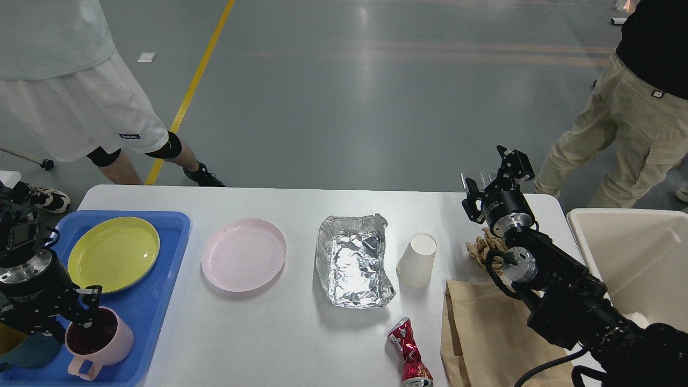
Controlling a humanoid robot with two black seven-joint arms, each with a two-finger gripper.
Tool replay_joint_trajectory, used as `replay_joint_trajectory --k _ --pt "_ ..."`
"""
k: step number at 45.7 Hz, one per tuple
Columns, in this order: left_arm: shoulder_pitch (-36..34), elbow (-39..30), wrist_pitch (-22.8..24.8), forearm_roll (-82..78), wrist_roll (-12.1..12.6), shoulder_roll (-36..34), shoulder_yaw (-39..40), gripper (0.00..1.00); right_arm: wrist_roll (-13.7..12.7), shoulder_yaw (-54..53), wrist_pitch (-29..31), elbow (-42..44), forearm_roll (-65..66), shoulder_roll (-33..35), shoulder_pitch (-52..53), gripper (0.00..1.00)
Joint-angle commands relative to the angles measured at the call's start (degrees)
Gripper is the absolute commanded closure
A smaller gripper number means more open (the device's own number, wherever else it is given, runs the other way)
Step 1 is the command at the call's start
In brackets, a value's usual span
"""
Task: Tidy desktop
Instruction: 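Release the mug and move the left gripper to the pink plate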
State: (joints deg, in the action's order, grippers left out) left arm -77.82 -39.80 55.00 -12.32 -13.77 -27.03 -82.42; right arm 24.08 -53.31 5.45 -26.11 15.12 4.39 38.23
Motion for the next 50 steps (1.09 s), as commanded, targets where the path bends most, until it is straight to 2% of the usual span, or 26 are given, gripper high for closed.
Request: replay_joint_trajectory --k 1,6,12,18,23,34,43,50 --pt "-0.1 0.0 0.0 0.1 0.0 0.1 0.1 0.30 0.0 0.0 0.0 0.0 0.0 0.0 0.0 0.00" --pt "-1.4 -0.3 0.0 0.8 -0.5 0.2 -0.5 0.15 0.0 0.0 0.0 0.0 0.0 0.0 0.0 0.00" --pt "-4.4 -1.0 0.0 0.9 -0.9 0.8 -2.5 0.08 0.0 0.0 0.0 0.0 0.0 0.0 0.0 0.00" --pt "-7.8 -1.7 0.0 1.3 -1.1 0.9 -5.2 0.06 0.0 0.0 0.0 0.0 0.0 0.0 0.0 0.00" --pt "-13.1 -4.8 0.0 2.5 -1.2 1.2 -7.2 0.05 0.0 0.0 0.0 0.0 0.0 0.0 0.1 0.00" --pt "-23.2 -9.8 0.0 8.2 -1.1 8.8 -10.2 0.05 0.0 0.0 0.0 0.0 0.0 0.0 0.0 0.00" --pt "-23.9 -13.7 -14.7 8.7 -0.6 18.5 -9.2 0.05 0.0 0.0 0.0 0.0 0.0 0.0 0.0 0.00" --pt "-17.9 -10.0 -17.1 10.4 0.0 21.2 -4.8 0.05 0.0 0.0 -0.1 0.0 0.0 0.0 0.0 0.00"
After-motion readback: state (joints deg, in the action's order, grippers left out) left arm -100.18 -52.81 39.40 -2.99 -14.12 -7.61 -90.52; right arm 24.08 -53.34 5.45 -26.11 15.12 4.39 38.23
